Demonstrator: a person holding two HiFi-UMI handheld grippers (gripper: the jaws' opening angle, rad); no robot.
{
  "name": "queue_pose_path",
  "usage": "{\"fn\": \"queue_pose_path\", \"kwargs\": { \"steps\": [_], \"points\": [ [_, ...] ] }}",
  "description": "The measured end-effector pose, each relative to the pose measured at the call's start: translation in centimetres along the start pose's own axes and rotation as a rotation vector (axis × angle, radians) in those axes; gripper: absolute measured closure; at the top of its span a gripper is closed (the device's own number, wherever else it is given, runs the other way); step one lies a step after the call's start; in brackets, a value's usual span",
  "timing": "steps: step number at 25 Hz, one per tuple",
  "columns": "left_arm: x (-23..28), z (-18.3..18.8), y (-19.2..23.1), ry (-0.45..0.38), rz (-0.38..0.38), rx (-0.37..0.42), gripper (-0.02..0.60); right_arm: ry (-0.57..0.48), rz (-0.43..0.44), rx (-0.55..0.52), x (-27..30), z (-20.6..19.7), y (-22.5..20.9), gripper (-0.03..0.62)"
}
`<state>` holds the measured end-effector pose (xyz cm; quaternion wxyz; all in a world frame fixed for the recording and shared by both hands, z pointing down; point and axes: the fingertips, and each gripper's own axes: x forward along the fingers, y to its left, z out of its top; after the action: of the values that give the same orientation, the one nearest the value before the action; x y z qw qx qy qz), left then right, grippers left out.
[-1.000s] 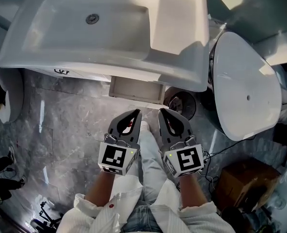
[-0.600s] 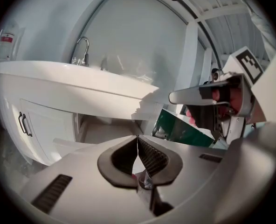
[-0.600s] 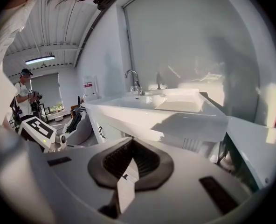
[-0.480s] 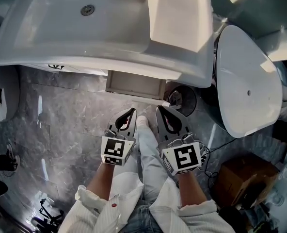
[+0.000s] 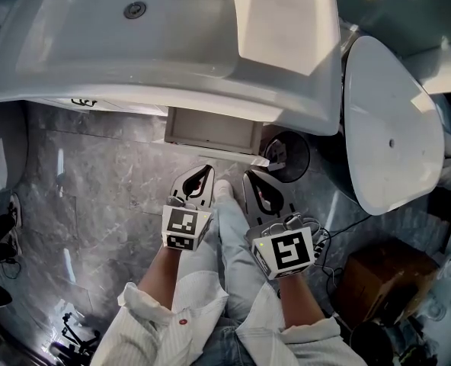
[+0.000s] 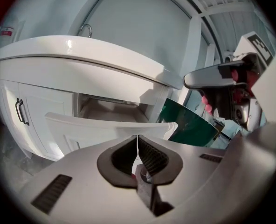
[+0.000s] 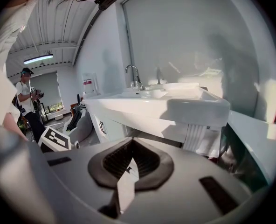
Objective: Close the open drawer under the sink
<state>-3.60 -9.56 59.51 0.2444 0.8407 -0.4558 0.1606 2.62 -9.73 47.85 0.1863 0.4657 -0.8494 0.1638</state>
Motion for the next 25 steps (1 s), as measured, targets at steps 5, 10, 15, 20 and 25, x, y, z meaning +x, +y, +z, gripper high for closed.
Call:
{"fn": "queue_pose_path", "kwargs": {
  "steps": [5, 10, 15, 20, 25],
  "points": [
    [0.9, -0.7, 0.7, 0.015, 0.005, 0.001, 0.563, 0.005, -0.002, 0.008, -0.1, -0.5, 0.3, 0.583],
    [1.5, -1.0, 0.8, 0.024, -0.001, 0.002, 0.561, 0.017, 0.002, 0.013, 0.0, -1.2, 0.5, 0.583],
    [2.0, -1.3, 1.3, 0.038, -0.001, 0.004, 0.558, 0.029, 0.005, 0.021, 0.3, -1.7, 0.7, 0.583],
    [2.3, -1.3, 1.5, 0.039, 0.007, -0.008, 0.506, 0.033, 0.007, 0.026, 0.3, -1.8, 0.8, 0.583],
    [2.4, -1.2, 1.7, 0.03, 0.045, -0.033, 0.508, 0.045, 0.007, 0.035, 0.3, -2.3, 0.7, 0.583]
  ]
}}
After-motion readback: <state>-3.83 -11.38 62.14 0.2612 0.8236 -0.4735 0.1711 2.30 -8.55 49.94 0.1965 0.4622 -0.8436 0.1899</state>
